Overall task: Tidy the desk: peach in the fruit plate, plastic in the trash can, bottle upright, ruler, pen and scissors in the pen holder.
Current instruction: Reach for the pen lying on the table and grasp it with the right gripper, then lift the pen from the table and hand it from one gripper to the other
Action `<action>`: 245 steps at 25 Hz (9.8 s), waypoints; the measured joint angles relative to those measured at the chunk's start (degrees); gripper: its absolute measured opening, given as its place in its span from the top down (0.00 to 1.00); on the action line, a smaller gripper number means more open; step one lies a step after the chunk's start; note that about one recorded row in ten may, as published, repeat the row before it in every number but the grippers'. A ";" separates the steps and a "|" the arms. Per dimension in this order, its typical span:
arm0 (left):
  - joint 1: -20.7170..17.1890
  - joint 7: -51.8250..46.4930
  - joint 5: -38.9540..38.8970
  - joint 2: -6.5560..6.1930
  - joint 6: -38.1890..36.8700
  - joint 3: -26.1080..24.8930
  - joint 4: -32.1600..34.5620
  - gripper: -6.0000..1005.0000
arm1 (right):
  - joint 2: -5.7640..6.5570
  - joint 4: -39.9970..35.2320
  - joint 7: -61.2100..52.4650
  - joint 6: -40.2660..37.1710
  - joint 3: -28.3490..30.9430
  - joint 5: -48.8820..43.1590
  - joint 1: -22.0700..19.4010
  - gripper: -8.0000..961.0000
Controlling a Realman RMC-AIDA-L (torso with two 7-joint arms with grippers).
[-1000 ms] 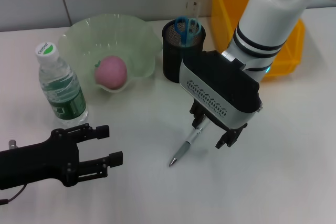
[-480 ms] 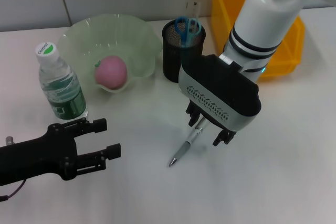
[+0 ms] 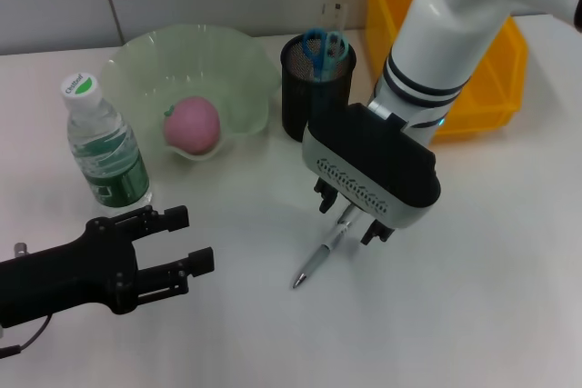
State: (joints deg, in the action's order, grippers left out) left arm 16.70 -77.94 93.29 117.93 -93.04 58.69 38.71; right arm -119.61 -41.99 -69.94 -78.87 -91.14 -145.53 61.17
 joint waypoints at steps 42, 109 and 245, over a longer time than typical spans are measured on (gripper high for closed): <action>-0.08 -0.53 -0.08 0.10 -3.20 -2.82 0.40 0.26 | -0.17 4.72 1.65 3.41 -3.68 2.22 1.97 0.45; -0.45 -0.81 -0.18 0.19 -5.90 -4.43 2.42 0.28 | -0.18 9.38 2.74 5.46 -5.96 3.02 4.40 0.68; 14.48 25.97 -7.25 1.25 -6.78 -5.10 -28.07 0.25 | 0.61 4.64 3.11 -9.63 22.24 55.26 -36.39 0.81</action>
State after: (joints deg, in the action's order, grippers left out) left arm 31.18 -51.97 86.03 119.18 -99.83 53.58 10.64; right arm -119.00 -37.35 -66.84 -88.50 -68.91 -90.27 24.78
